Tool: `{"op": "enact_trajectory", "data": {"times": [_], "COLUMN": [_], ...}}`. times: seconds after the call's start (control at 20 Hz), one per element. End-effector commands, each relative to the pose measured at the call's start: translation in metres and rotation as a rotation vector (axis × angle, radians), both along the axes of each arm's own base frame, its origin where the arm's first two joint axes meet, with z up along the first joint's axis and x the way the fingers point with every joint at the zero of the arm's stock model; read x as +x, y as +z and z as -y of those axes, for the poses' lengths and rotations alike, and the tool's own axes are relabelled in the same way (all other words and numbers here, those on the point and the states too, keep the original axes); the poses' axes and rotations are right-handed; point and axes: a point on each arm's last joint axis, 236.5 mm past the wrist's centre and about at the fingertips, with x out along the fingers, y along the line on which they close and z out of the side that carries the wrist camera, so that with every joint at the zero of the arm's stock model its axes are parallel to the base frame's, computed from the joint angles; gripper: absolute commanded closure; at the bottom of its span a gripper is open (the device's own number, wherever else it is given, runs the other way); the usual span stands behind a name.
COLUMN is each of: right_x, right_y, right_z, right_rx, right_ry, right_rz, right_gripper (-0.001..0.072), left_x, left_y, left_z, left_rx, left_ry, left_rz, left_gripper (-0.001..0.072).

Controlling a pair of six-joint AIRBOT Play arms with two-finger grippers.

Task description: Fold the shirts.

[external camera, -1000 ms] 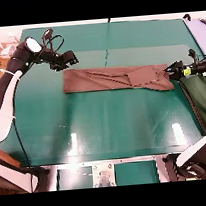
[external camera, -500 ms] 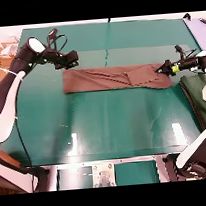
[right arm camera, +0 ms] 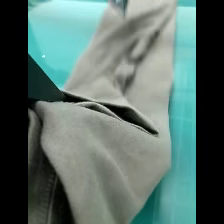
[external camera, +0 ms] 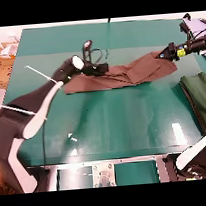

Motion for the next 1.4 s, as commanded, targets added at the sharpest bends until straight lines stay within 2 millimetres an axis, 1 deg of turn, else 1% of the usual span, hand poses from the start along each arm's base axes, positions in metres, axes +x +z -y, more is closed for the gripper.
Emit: {"op": "enact_trajectory", "data": {"times": [0.0, 0.1, 0.2, 0.3, 0.4, 0.45, 0.5, 0.6, 0.65, 0.7, 0.75, 0.8, 0.85, 0.9, 0.95, 1.05, 1.15, 1.2, 1.25, 1.3, 1.35], "right_x": [-0.017, -0.021, -0.024, -0.027, -0.027, -0.027, -0.027, -0.029, -0.03, -0.029, -0.029, -0.03, -0.029, -0.029, -0.026, -0.023, -0.022, -0.023, -0.024, -0.027, -0.031], "right_y": [0.048, 0.062, 0.069, 0.082, 0.101, 0.106, 0.107, 0.107, 0.107, 0.106, 0.104, 0.103, 0.102, 0.102, 0.103, 0.104, 0.104, 0.099, 0.089, 0.077, 0.063], "right_z": [-0.042, -0.067, -0.086, -0.107, -0.126, -0.132, -0.137, -0.146, -0.151, -0.154, -0.156, -0.161, -0.166, -0.173, -0.184, -0.212, -0.254, -0.278, -0.303, -0.326, -0.355], "right_rx": [0.022, 0.026, 0.024, 0.068, 0.141, 0.161, 0.165, 0.166, 0.167, 0.164, 0.16, 0.159, 0.162, 0.17, 0.176, 0.186, 0.2, 0.195, 0.18, 0.167, 0.168], "right_ry": [0.086, 0.131, 0.166, 0.199, 0.215, 0.215, 0.216, 0.233, 0.24, 0.24, 0.233, 0.231, 0.221, 0.209, 0.198, 0.185, 0.185, 0.183, 0.183, 0.183, 0.188], "right_rz": [0.038, 0.067, 0.083, 0.107, 0.144, 0.152, 0.146, 0.146, 0.147, 0.144, 0.13, 0.119, 0.102, 0.088, 0.084, 0.086, 0.099, 0.102, 0.096, 0.082, 0.07], "right_gripper": [0.0689, 0.0689, 0.0689, 0.0688, 0.0689, 0.0689, 0.0689, 0.0689, 0.0689, 0.0689, 0.0689, 0.0689, 0.0689, 0.0689, 0.0689, 0.0689, 0.0689, 0.0688, 0.0688, 0.0688, 0.0688], "left_x": [0.0, 0.001, -0.005, -0.013, -0.016, -0.016, -0.016, -0.014, -0.011, -0.008, -0.007, -0.007, -0.006, -0.004, -0.001, 0.01, 0.018, 0.02, 0.022, 0.023, 0.023], "left_y": [-0.017, -0.023, -0.036, -0.052, -0.058, -0.058, -0.057, -0.047, -0.035, -0.018, 0.002, 0.023, 0.044, 0.063, 0.081, 0.114, 0.141, 0.15, 0.157, 0.161, 0.161], "left_z": [0.053, 0.069, 0.078, 0.082, 0.083, 0.083, 0.084, 0.082, 0.078, 0.069, 0.056, 0.037, 0.011, -0.019, -0.055, -0.129, -0.191, -0.215, -0.237, -0.255, -0.271], "left_rx": [-0.105, -0.148, -0.156, -0.16, -0.165, -0.166, -0.169, -0.172, -0.169, -0.162, -0.146, -0.124, -0.094, -0.059, -0.017, 0.059, 0.092, 0.094, 0.098, 0.101, 0.102], "left_ry": [0.024, 0.013, -0.012, -0.017, -0.017, -0.016, -0.019, -0.04, -0.067, -0.114, -0.172, -0.224, -0.27, -0.292, -0.293, -0.233, -0.144, -0.106, -0.072, -0.045, -0.023], "left_rz": [-0.006, -0.041, -0.099, -0.17, -0.198, -0.198, -0.196, -0.19, -0.173, -0.145, -0.109, -0.074, -0.042, -0.02, -0.001, 0.035, 0.064, 0.07, 0.074, 0.072, 0.064], "left_gripper": [0.0686, 0.0686, 0.0686, 0.0686, 0.0686, 0.0685, 0.0685, 0.0685, 0.0685, 0.0685, 0.0685, 0.0685, 0.0685, 0.0685, 0.0685, 0.0685, 0.0685, 0.0685, 0.0685, 0.0685, 0.0685]}}
